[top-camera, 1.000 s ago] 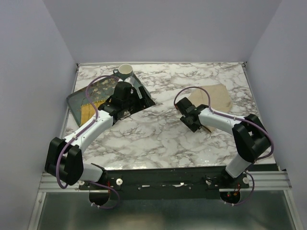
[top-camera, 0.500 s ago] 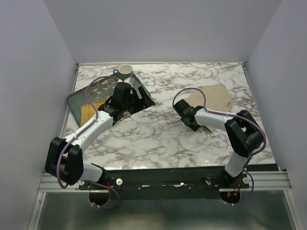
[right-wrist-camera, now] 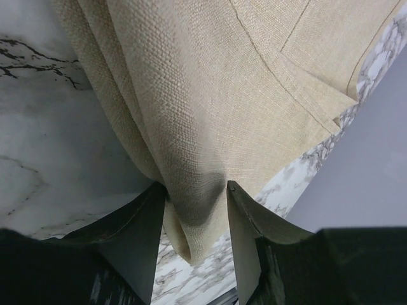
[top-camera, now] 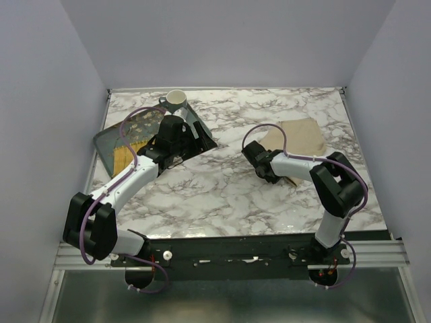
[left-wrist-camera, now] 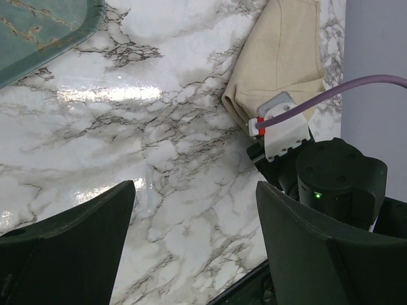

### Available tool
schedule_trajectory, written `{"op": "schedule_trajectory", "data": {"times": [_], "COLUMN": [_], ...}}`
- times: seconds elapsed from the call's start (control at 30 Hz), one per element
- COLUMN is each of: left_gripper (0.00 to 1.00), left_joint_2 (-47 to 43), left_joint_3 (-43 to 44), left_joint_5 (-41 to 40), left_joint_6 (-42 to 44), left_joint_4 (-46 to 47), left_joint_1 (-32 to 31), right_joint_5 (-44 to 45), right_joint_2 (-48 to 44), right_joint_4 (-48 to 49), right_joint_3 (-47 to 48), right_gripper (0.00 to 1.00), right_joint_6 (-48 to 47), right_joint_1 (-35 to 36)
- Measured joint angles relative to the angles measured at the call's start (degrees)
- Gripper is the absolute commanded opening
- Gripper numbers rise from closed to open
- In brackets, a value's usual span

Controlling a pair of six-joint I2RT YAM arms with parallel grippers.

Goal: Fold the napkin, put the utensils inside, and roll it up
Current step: Roll the napkin with the utensil

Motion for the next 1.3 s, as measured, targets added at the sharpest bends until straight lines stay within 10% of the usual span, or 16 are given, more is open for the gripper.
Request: {"op": "schedule_trajectory", "data": {"times": [1.3], "left_gripper": [0.9], "left_joint_2": [13.3], "left_joint_3": [-1.0], "left_joint_5": [9.5], "left_joint_6": [-4.4], "left_joint_4": [9.4], "left_joint_1": [-2.2], "right_joint_5": [-10.7], "right_joint_2": [0.6], "right_joint_4": [-4.0], "right_joint_3": [4.7], "right_gripper": [0.04], "right_joint_6": [-2.5], "right_joint_1": [-0.7]}}
